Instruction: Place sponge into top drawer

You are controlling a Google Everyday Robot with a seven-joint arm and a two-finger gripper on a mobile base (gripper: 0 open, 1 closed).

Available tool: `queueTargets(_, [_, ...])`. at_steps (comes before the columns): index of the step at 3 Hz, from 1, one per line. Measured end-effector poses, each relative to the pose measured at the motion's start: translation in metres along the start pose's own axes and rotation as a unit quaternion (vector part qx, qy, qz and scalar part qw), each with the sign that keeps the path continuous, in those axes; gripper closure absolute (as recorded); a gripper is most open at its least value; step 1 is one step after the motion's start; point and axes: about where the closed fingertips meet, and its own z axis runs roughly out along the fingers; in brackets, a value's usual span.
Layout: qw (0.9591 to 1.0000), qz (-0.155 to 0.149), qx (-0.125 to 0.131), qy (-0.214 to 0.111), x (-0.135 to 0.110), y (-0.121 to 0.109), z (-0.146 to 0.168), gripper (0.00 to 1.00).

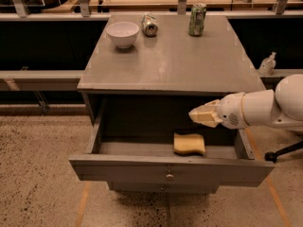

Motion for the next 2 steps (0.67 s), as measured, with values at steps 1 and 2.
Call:
queueTargets(1, [0.9991, -0.036, -0.003, -0.024, -0.056, 0.012, -0.025, 1.0])
queueTargets(2, [0.9986, -0.044, -0.003, -0.03, -0.069, 0.013, -0.031, 0.86])
